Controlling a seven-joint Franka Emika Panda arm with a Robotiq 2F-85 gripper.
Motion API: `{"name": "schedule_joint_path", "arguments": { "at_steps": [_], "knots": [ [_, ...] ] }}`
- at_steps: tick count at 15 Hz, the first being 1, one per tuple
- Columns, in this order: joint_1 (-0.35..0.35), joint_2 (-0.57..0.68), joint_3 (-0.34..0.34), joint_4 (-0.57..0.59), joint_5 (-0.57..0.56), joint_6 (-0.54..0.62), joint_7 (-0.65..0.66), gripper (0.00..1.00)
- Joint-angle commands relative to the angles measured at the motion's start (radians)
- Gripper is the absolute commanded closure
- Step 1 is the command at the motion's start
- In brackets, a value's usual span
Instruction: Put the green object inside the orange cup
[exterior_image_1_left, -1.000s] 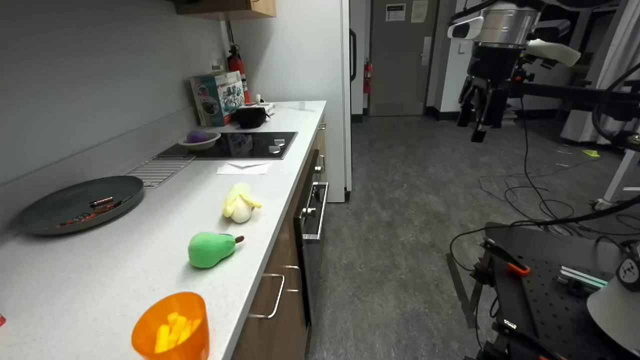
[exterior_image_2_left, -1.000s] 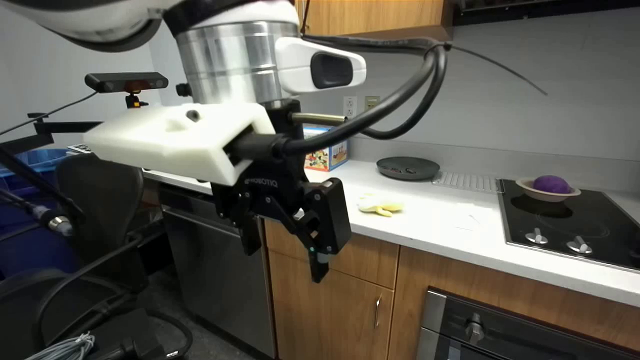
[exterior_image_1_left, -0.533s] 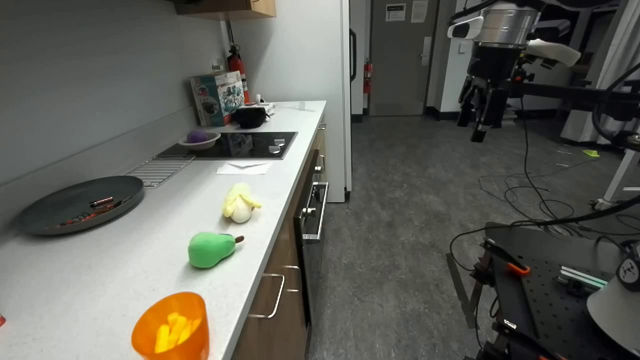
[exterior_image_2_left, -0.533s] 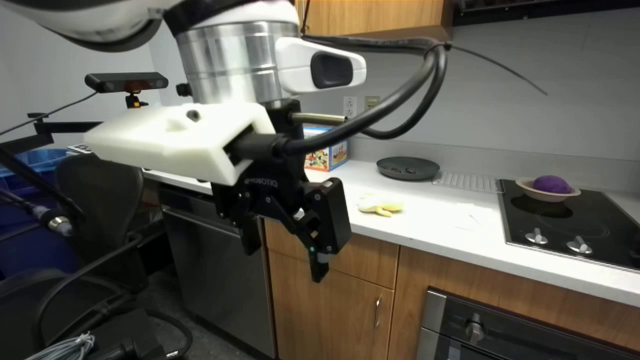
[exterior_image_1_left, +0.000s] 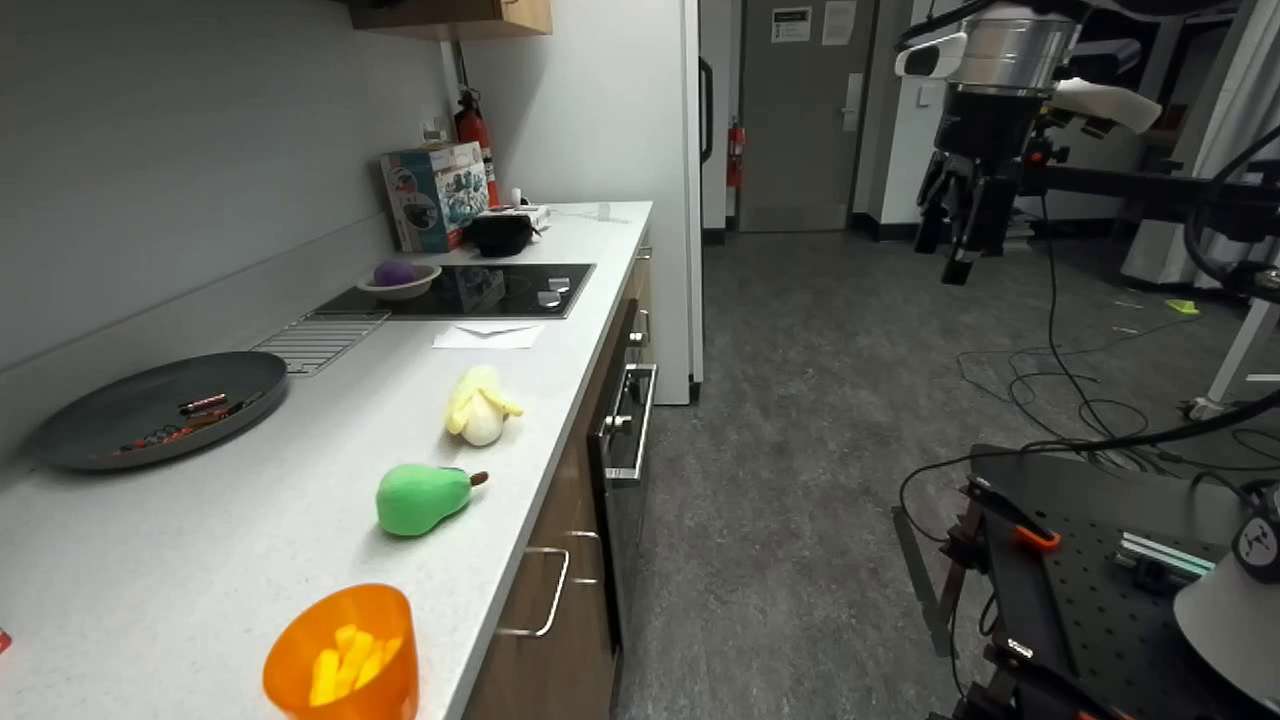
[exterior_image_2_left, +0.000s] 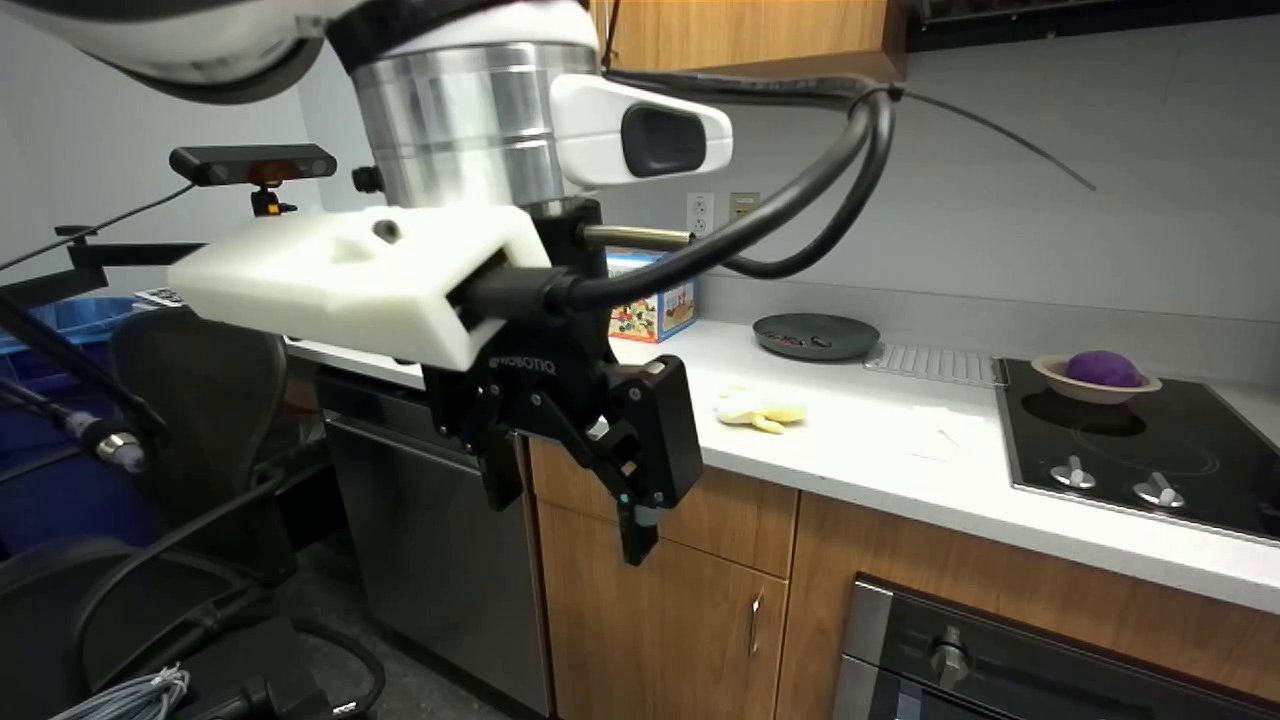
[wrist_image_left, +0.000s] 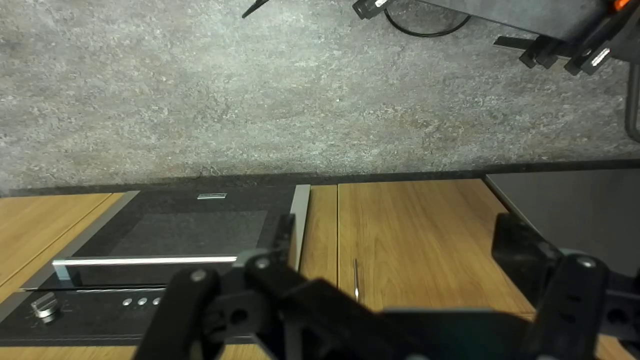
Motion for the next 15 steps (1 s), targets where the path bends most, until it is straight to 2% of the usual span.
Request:
{"name": "schedule_joint_path", "arguments": {
  "at_steps": [1,15],
  "knots": [
    [-0.003,0.001,0.004,0.002,0.004,-0.002,-0.002,0.00],
    [-0.006,0.004,0.006,0.004,0.008,0.029,0.027,0.00]
  ]
}}
